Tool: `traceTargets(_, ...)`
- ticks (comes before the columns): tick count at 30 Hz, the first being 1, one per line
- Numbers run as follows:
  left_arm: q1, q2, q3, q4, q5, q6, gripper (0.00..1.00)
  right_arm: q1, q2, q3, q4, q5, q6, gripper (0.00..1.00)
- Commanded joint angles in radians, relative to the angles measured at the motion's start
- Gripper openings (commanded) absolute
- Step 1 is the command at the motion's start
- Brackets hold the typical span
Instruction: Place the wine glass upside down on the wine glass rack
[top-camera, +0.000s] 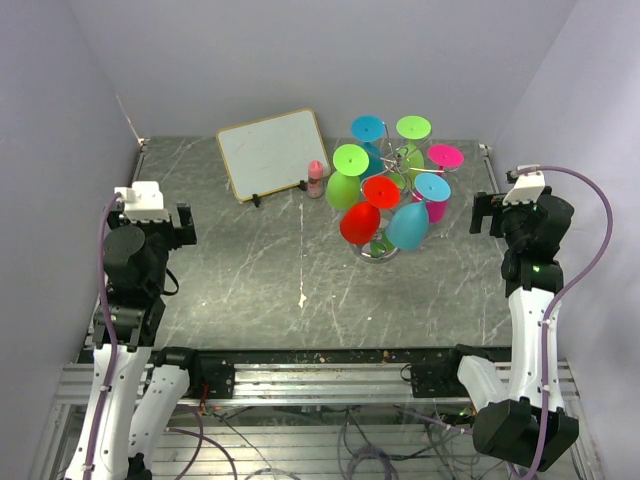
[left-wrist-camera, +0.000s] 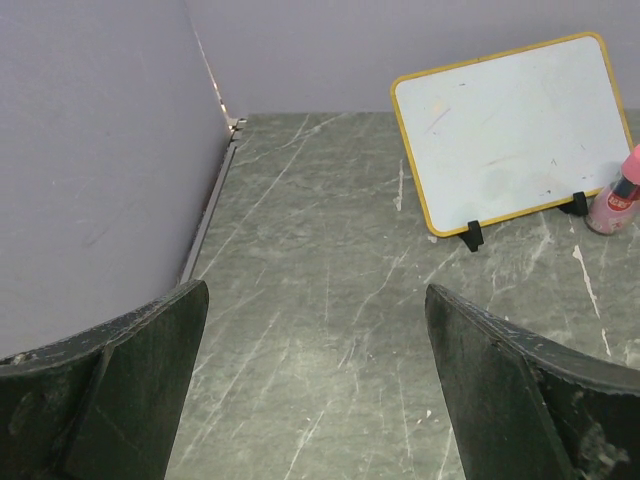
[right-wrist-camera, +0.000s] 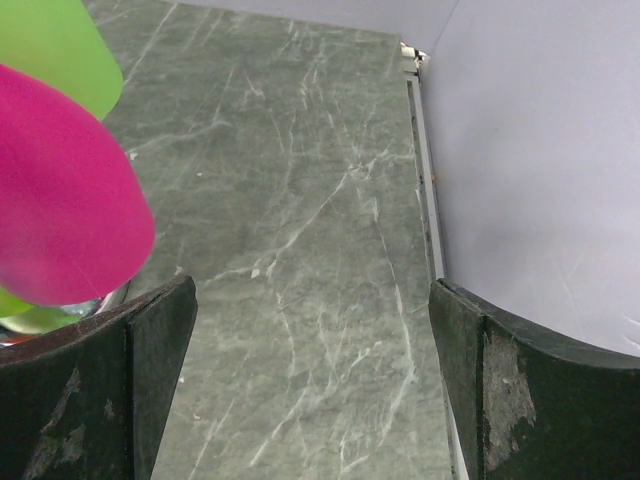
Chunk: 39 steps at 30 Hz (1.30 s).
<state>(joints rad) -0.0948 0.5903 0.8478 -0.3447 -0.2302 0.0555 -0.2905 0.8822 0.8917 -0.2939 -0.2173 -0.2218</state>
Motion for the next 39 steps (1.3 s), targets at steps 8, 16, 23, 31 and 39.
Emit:
traceTargets(8, 0.012, -0.010, 0.025, 0.030, 0.026, 0.009, 1.00, 0.004, -0.014, 0.001, 0.010, -0.004, -0.013, 1.00)
traceTargets(16, 0.011, -0.012, 0.021, 0.030, 0.029, 0.012, 1.00, 0.004, -0.015, -0.002, 0.009, -0.008, -0.018, 1.00)
traceTargets(23, 0.012, -0.012, 0.021, 0.030, 0.035, 0.014, 1.00, 0.004, -0.015, -0.003, 0.007, -0.013, -0.024, 1.00)
traceTargets(31, 0.012, -0.012, 0.019, 0.029, 0.036, 0.015, 1.00, 0.004, -0.015, -0.004, 0.003, -0.022, -0.028, 1.00)
traceTargets(39, 0.012, -0.010, 0.014, 0.035, 0.037, 0.015, 1.00, 0.004, -0.014, -0.004, 0.004, -0.016, -0.028, 1.00)
